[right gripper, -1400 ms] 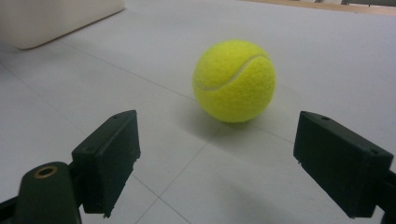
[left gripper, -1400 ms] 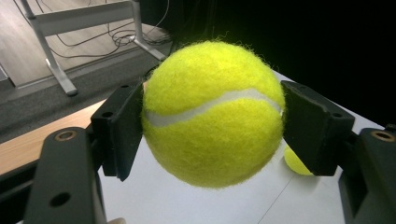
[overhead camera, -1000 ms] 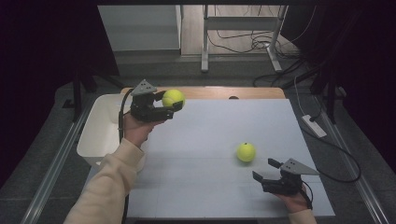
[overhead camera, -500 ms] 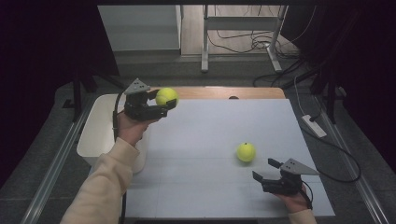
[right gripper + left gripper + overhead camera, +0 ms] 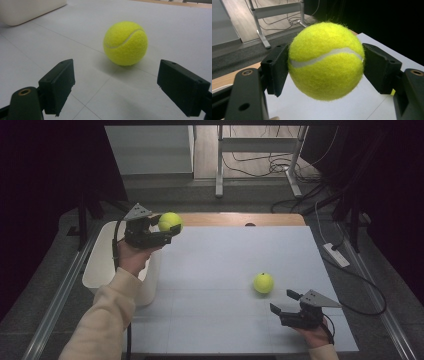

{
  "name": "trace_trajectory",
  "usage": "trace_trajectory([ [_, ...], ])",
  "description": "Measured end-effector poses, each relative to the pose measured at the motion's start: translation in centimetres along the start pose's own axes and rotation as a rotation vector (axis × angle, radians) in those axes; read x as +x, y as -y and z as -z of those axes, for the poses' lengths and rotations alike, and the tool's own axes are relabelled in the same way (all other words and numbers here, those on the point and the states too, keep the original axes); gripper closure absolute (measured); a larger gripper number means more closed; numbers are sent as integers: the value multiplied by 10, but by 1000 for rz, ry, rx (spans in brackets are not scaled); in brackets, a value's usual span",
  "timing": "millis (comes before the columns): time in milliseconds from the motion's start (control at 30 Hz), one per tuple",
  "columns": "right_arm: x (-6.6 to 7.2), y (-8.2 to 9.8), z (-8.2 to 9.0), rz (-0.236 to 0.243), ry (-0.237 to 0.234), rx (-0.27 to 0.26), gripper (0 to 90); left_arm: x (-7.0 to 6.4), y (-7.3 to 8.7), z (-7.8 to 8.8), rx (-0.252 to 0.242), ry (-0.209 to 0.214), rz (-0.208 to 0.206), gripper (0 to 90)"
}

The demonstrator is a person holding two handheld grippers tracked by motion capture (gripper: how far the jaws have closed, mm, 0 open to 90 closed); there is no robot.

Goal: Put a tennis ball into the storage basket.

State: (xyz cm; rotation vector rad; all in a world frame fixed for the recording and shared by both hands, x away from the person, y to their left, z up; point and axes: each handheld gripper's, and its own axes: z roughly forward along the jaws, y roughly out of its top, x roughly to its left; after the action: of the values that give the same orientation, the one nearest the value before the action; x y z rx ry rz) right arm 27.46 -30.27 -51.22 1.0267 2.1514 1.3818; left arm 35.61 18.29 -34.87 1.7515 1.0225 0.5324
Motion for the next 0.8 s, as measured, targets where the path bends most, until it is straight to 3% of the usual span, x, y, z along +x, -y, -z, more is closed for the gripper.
trace_trajectory([
  [500,-1,0,0,-2,6,-1,147,16,3,6,10,-53,21,270],
  [800,-1,1,0,-4,5,2,148,31,8,14,19,-111,35,270],
])
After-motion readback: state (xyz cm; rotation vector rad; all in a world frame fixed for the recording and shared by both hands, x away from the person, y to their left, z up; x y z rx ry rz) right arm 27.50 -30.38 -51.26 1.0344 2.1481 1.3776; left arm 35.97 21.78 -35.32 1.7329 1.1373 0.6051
